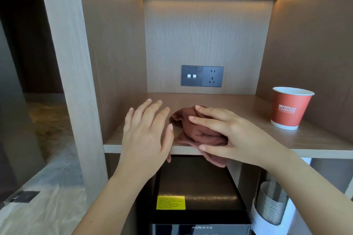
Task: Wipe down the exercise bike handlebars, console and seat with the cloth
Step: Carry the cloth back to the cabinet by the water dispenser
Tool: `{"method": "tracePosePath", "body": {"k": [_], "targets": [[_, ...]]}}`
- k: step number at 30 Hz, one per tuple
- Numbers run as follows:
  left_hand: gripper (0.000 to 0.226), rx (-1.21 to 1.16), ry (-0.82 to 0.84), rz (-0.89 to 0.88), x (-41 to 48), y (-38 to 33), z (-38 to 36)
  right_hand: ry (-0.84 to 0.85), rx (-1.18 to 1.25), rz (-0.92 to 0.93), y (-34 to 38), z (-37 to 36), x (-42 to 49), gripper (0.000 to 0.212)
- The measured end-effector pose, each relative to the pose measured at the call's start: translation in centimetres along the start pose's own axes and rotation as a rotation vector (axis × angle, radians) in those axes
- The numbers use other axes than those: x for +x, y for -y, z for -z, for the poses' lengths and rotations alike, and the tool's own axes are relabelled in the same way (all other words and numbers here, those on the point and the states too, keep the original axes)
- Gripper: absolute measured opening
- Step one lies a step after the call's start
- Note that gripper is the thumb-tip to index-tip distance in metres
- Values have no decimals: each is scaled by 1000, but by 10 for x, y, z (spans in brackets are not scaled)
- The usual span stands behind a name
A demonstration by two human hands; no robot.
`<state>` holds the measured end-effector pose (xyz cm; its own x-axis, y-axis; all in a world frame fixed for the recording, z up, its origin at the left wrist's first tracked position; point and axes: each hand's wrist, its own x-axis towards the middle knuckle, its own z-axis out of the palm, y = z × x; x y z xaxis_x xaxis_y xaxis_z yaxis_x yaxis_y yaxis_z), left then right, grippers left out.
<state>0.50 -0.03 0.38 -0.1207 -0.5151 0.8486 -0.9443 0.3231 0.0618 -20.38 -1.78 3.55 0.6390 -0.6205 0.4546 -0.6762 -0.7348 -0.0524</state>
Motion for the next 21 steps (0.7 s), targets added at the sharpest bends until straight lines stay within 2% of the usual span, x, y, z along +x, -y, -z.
{"method": "tracePosePath", "body": {"k": [6,10,12,21], "targets": [[39,110,-58,-5,-7,21,18,137,-4,-14,17,-23,48,67],[38,178,-90,30,-18,41,32,249,88,-84,27,-38,76,85],[37,187,-83,37,-22,48,38,287,121,-100,30,-46,89,85],[35,187,-31,31,-28,58,47,361,96,-155,55,-66,132,91]]}}
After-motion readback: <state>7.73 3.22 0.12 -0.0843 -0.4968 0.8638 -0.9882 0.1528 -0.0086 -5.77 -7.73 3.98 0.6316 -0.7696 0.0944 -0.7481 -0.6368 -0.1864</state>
